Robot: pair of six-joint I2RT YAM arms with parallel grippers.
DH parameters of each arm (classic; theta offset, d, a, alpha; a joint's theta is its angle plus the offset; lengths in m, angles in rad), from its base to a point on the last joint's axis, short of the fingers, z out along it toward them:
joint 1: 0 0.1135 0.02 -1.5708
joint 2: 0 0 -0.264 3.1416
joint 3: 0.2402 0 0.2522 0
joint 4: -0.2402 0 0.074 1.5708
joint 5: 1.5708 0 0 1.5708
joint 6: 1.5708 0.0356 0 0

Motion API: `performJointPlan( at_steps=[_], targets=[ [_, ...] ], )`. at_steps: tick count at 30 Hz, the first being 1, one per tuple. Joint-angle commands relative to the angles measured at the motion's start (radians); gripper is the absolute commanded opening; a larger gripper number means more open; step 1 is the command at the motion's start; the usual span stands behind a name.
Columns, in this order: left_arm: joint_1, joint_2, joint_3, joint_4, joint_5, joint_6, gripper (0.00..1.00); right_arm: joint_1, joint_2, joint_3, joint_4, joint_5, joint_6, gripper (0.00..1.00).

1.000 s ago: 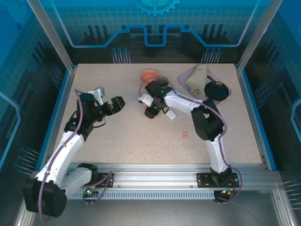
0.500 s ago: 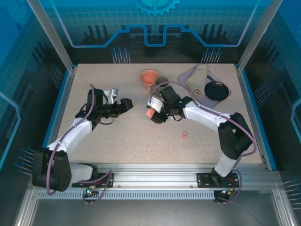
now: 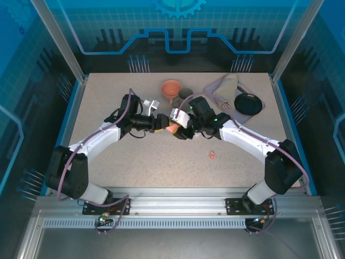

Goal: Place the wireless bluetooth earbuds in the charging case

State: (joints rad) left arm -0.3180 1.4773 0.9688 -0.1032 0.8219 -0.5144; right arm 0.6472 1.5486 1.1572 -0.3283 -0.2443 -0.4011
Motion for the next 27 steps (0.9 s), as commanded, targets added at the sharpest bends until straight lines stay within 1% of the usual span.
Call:
performJointPlan(
  at_steps=[1, 5, 7, 12, 14, 18, 22, 27],
  targets=[
    [-0.021, 0.013, 0.047, -0.051, 0.065, 0.048, 0.64, 0.001, -0.022, -0.011, 0.024, -0.027, -0.001, 0.37],
    [-0.038, 0.022, 0.075, -0.108, 0.07, 0.088, 0.55, -0.003, -0.018, -0.007, 0.029, -0.035, 0.01, 0.37],
    [-0.042, 0.027, 0.082, -0.117, 0.072, 0.094, 0.49, -0.004, -0.016, -0.006, 0.036, -0.041, 0.017, 0.37],
    [-0.046, 0.043, 0.09, -0.114, 0.069, 0.096, 0.26, -0.006, -0.004, 0.003, 0.037, -0.055, 0.029, 0.37],
    [-0.046, 0.044, 0.094, -0.11, 0.066, 0.095, 0.18, -0.006, 0.001, 0.009, 0.034, -0.059, 0.03, 0.37],
    [-0.046, 0.037, 0.099, -0.112, 0.055, 0.107, 0.11, -0.012, -0.002, 0.015, 0.021, -0.064, 0.025, 0.38],
    [-0.046, 0.012, 0.097, -0.118, 0.022, 0.138, 0.09, -0.034, -0.037, 0.001, 0.022, -0.107, 0.039, 0.47],
    [-0.052, -0.082, 0.042, -0.033, -0.024, 0.201, 0.08, -0.101, -0.157, -0.086, 0.089, -0.181, 0.095, 0.67]
  ],
)
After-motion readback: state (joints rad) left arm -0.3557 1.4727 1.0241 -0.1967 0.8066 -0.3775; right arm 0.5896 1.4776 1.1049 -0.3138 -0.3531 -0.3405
